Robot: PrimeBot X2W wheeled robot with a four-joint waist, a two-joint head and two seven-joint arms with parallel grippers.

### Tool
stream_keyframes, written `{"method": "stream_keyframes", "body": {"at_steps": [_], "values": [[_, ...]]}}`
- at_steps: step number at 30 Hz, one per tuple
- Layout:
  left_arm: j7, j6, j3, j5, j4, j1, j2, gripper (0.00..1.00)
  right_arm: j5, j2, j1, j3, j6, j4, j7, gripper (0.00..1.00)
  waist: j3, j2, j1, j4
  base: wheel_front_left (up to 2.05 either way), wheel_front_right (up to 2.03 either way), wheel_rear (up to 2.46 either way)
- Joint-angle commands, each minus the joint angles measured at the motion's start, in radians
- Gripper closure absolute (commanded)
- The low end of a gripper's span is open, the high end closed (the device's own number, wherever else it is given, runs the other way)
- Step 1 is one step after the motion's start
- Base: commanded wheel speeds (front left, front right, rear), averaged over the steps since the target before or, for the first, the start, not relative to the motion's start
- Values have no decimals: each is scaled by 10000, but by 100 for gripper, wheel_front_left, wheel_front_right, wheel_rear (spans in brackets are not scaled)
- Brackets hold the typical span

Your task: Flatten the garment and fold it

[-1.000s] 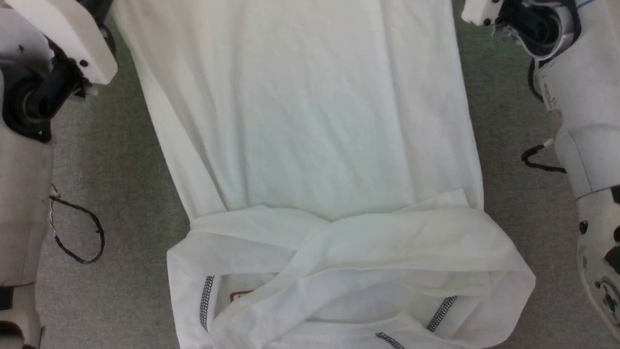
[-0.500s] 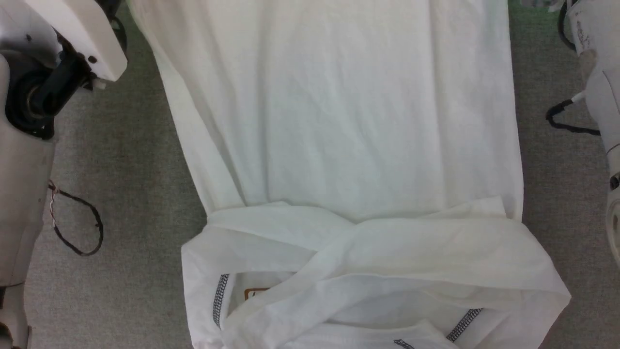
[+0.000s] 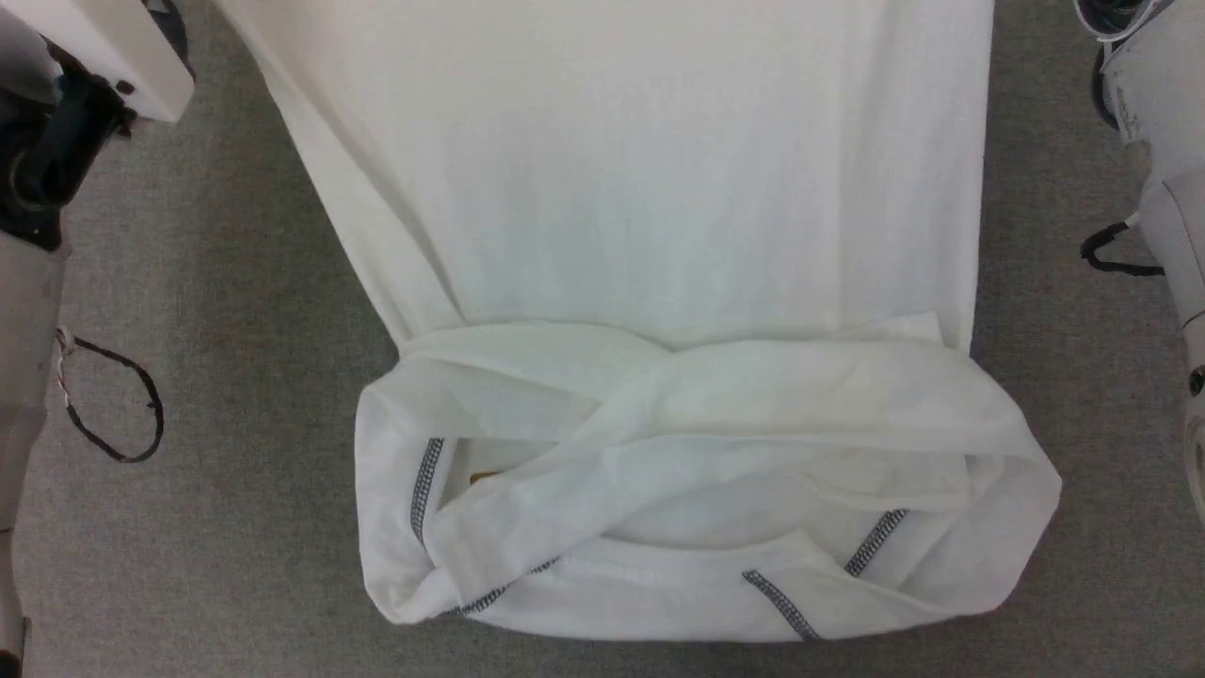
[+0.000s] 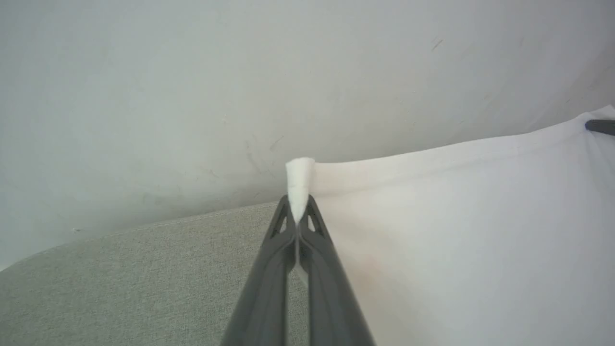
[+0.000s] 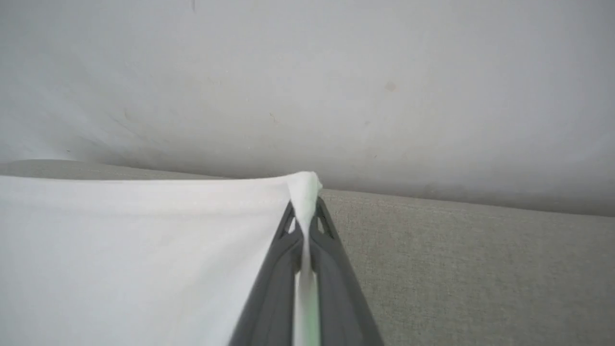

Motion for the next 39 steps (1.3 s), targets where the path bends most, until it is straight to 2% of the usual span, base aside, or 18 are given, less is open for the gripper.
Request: {"method": "stream_keyframes", "body": {"at_steps": [1,6,10,13,20,24,30,34,39], "values": [[-179,98,87,106,109,-200,76,100,43,-90,-58,12,-9,-105,-235,100,-554,0,-1,-287,0,0,0],[-771,255,177,321,242,-129,152,100,231,-251,57,323,-9,-492,-1264,100,-1289,0,-1,-494,0,0,0],[-1144,401,275,263,-46,647,248,100,662,-276,728,738,-9,-1098,-1889,100,-1964,0,-1,-618,0,0,0],[-1415,660,267,219,-523,1857,291,100,1040,-377,1790,1289,-9,-1741,-2107,100,-2576,0,-1,-651,0,0,0],[-1934,1733,439,-226,-2368,5784,317,100,2179,-1033,5411,2055,-9,-3814,-2310,100,-3811,0,-1,-673,0,0,0],[-1938,2315,318,-312,-3391,7619,320,100,2484,-1453,7534,1801,-9,-5112,-2370,100,-4200,0,-1,-592,0,0,0],[-1711,2768,-233,-228,-4266,9170,216,100,2264,-1730,10477,942,-9,-7338,-1914,100,-4463,0,-1,-487,0,0,0],[-1690,2962,-439,-366,-4181,9883,11,100,1830,-1347,12326,158,-9,-8802,-1384,100,-4535,0,-1,-553,0,0,0],[-1686,2895,-718,-634,-3741,10399,-332,100,1122,-668,14007,-845,-9,-9895,-629,100,-4554,0,-1,-659,0,0,0]]}}
